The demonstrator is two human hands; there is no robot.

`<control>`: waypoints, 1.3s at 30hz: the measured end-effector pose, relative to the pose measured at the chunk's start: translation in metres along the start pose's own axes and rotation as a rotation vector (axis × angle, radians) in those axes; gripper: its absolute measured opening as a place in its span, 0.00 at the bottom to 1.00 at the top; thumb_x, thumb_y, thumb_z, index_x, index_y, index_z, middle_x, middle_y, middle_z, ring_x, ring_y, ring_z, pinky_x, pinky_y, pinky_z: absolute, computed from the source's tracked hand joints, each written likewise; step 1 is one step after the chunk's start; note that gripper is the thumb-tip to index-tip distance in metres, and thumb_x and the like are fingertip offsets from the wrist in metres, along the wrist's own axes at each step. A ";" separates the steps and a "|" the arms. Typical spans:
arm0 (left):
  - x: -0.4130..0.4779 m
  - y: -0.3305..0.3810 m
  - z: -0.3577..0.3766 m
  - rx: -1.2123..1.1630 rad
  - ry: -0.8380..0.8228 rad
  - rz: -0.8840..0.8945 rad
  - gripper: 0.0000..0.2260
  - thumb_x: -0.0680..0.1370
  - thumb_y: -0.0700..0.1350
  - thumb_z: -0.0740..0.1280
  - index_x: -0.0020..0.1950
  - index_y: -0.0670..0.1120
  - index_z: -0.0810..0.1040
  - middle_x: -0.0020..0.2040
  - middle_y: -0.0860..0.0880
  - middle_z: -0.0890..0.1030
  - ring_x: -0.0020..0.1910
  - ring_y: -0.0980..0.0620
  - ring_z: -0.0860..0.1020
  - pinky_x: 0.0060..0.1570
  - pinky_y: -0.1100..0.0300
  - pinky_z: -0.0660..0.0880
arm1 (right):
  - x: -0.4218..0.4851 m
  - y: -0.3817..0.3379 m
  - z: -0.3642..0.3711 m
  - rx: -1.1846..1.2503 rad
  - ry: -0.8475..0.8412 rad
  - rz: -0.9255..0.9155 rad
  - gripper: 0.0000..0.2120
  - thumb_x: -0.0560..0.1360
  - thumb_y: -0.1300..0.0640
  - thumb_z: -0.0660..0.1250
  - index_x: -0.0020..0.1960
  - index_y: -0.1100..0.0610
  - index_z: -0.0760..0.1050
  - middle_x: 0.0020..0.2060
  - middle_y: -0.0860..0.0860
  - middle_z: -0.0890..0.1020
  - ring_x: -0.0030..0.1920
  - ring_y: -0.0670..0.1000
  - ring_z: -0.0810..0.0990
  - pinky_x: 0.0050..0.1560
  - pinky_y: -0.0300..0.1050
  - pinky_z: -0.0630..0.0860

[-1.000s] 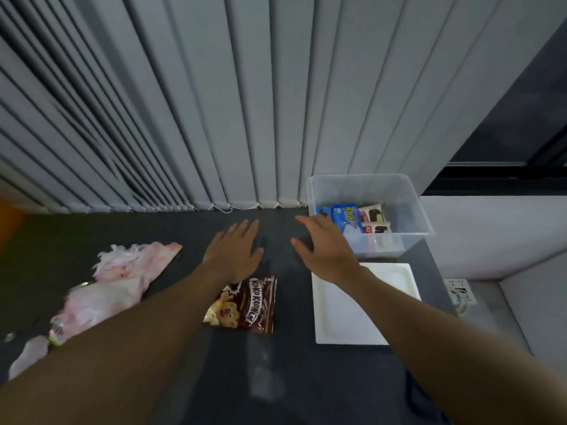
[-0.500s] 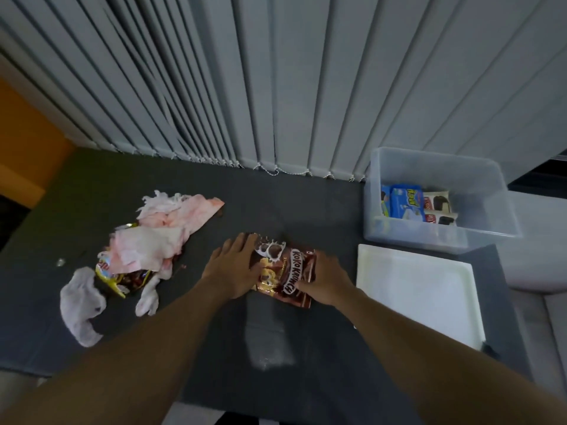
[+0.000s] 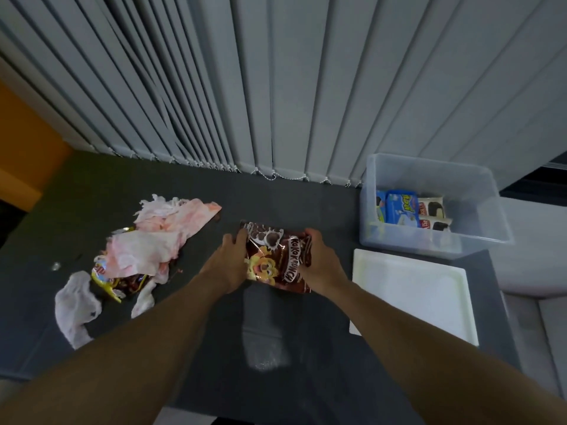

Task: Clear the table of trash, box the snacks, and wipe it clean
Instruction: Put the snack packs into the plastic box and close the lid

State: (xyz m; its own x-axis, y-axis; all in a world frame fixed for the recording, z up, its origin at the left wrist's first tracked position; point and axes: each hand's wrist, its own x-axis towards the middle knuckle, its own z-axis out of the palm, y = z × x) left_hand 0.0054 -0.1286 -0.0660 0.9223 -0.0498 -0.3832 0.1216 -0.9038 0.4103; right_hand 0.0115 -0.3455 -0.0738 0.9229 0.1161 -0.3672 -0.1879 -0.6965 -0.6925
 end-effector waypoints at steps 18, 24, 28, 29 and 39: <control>0.048 0.159 -0.070 0.018 0.123 0.370 0.36 0.80 0.45 0.68 0.80 0.49 0.49 0.67 0.41 0.68 0.64 0.40 0.74 0.64 0.46 0.73 | -0.003 0.009 -0.167 -0.084 0.465 -0.123 0.22 0.81 0.55 0.63 0.74 0.53 0.65 0.67 0.54 0.74 0.65 0.53 0.74 0.64 0.42 0.70; 0.070 0.225 -0.047 0.066 0.058 0.506 0.37 0.81 0.46 0.66 0.81 0.46 0.46 0.66 0.40 0.67 0.61 0.40 0.75 0.63 0.46 0.72 | -0.015 0.049 -0.218 -0.043 0.579 -0.020 0.20 0.81 0.60 0.61 0.72 0.55 0.68 0.64 0.55 0.76 0.63 0.56 0.75 0.65 0.48 0.71; 0.086 0.253 -0.029 0.075 0.009 0.558 0.37 0.80 0.46 0.67 0.81 0.46 0.46 0.65 0.42 0.67 0.60 0.41 0.75 0.61 0.48 0.73 | -0.014 0.071 -0.239 0.016 0.631 0.051 0.19 0.80 0.61 0.61 0.70 0.54 0.70 0.60 0.54 0.78 0.58 0.54 0.78 0.57 0.43 0.76; 0.089 0.256 -0.025 0.074 0.001 0.565 0.36 0.80 0.46 0.67 0.81 0.47 0.47 0.65 0.43 0.67 0.61 0.42 0.75 0.61 0.49 0.73 | -0.013 0.075 -0.242 0.039 0.634 0.065 0.17 0.80 0.60 0.62 0.69 0.54 0.71 0.57 0.52 0.79 0.54 0.51 0.80 0.51 0.39 0.77; 0.131 0.258 0.006 0.244 0.111 0.517 0.30 0.84 0.56 0.54 0.81 0.43 0.51 0.80 0.41 0.57 0.78 0.42 0.57 0.76 0.48 0.58 | 0.025 0.112 -0.253 0.079 0.540 0.237 0.12 0.79 0.64 0.62 0.60 0.52 0.69 0.41 0.44 0.73 0.41 0.43 0.73 0.39 0.35 0.71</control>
State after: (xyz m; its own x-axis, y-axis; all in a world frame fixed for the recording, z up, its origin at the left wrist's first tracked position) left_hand 0.1555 -0.3705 -0.0151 0.8740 -0.4775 -0.0897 -0.4304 -0.8466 0.3129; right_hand 0.0984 -0.6001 -0.0033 0.8894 -0.4269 -0.1637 -0.4146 -0.6022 -0.6823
